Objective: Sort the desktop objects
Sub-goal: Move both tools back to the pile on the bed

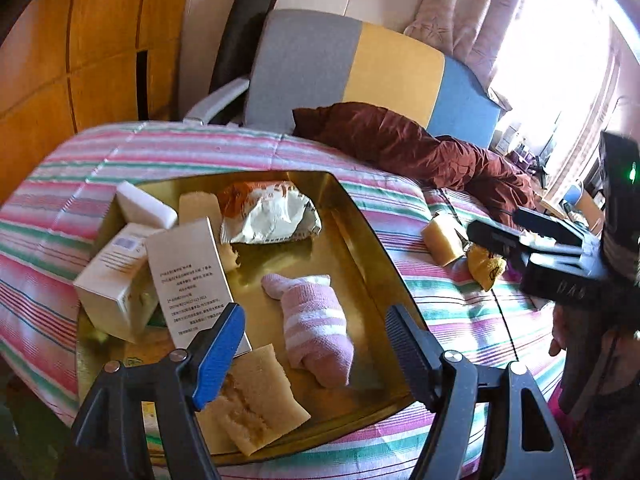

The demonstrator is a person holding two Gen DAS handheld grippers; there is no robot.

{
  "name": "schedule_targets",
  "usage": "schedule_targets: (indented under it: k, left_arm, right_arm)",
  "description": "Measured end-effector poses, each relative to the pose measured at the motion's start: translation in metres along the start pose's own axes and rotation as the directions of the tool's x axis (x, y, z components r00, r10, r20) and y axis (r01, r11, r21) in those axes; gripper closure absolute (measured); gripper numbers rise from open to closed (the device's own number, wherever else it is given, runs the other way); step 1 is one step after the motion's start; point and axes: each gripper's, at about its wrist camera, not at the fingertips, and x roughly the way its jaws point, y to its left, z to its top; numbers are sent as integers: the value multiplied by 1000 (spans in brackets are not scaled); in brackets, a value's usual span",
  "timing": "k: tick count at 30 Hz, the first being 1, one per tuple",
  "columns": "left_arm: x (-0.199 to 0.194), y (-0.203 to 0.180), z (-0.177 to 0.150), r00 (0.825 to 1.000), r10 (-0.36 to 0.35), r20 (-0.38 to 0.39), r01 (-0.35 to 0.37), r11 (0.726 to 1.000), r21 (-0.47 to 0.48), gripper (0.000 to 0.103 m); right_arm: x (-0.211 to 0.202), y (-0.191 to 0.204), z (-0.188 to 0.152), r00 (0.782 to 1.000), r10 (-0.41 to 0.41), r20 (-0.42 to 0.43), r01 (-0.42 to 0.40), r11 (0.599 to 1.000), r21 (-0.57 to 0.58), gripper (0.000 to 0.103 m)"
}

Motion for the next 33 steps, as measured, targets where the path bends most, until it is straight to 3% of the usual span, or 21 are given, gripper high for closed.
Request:
schedule_targets:
  k: [5,9,15,22,33]
  left_arm:
    - [-11,-13,-2,999,38,33,-39,998,41,29]
    - [-17,-22,-2,999,24,43,-26,998,62,29]
    - [-20,-37,-1,998,-57,40,53,994,94,29]
    - [-7,-56,-5,990,-137,-25,139,984,113,29]
    - [3,-91,-12,977,-191,-93,205,962,183,29]
  right_arm:
    - [-11,-32,-23,993,-113,-25,114,993,35,0]
    - [-23,-65,-35,995,-91,-44,96,987,127,3]
    - [-39,-112,-51,995,-70,-68,85,962,260,5]
    - [-66,-183,-72,990,-105,-95,136,897,421,4]
    - [-99,-283,-105,973,-179,-144,230,750,620,4]
